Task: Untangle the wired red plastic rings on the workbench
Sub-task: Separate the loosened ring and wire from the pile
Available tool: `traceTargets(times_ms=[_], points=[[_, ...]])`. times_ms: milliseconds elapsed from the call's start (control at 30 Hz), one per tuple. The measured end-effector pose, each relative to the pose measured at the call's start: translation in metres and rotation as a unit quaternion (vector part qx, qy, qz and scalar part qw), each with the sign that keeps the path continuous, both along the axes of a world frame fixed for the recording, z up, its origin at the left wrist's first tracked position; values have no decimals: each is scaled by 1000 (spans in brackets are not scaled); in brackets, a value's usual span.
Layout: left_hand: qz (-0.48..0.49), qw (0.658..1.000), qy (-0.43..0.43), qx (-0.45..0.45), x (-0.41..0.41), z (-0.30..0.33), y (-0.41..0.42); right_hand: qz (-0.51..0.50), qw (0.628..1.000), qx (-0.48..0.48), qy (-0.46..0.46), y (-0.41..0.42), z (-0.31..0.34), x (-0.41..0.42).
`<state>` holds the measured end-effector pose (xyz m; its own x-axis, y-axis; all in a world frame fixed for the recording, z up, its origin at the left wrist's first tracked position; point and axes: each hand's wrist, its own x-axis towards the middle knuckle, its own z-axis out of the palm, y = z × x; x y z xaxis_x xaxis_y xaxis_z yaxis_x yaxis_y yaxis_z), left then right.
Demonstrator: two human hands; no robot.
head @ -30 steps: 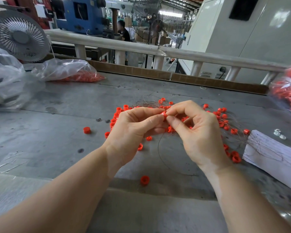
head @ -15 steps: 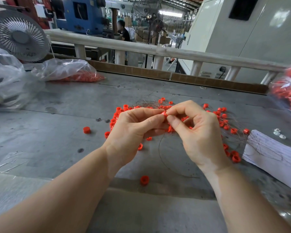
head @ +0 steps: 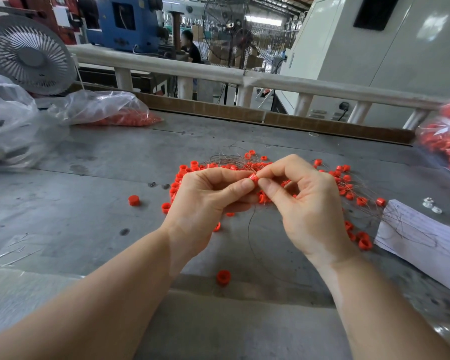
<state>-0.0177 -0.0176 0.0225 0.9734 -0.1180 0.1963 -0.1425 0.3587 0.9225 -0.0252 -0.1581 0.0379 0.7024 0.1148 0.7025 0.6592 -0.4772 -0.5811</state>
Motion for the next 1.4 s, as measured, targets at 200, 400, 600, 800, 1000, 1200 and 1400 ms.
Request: traceTargets(times_ms=[200, 400, 600, 800, 1000, 1200, 1400], points=[[11, 1000, -14, 15, -1, 0, 0, -2, 1000, 0, 21, 0, 1, 0], [37, 997, -49, 46, -1, 1, -1, 8, 997, 42, 65, 1, 3, -1], [33, 998, -50, 29, -1, 2, -1, 11, 997, 52, 61, 3, 2, -2], [19, 1000, -20, 10, 1, 0, 0, -20, 1000, -15, 9, 3, -2, -2], [16, 999, -28, 43, 0, 0, 1, -74, 991, -83, -69, 2, -3, -3], [2, 998, -19, 54, 0, 0, 2, -67, 991, -92, -73, -2, -4, -1], [-20, 998, -19, 55, 0, 1, 3, -54, 993, -62, -81, -3, -5, 3]])
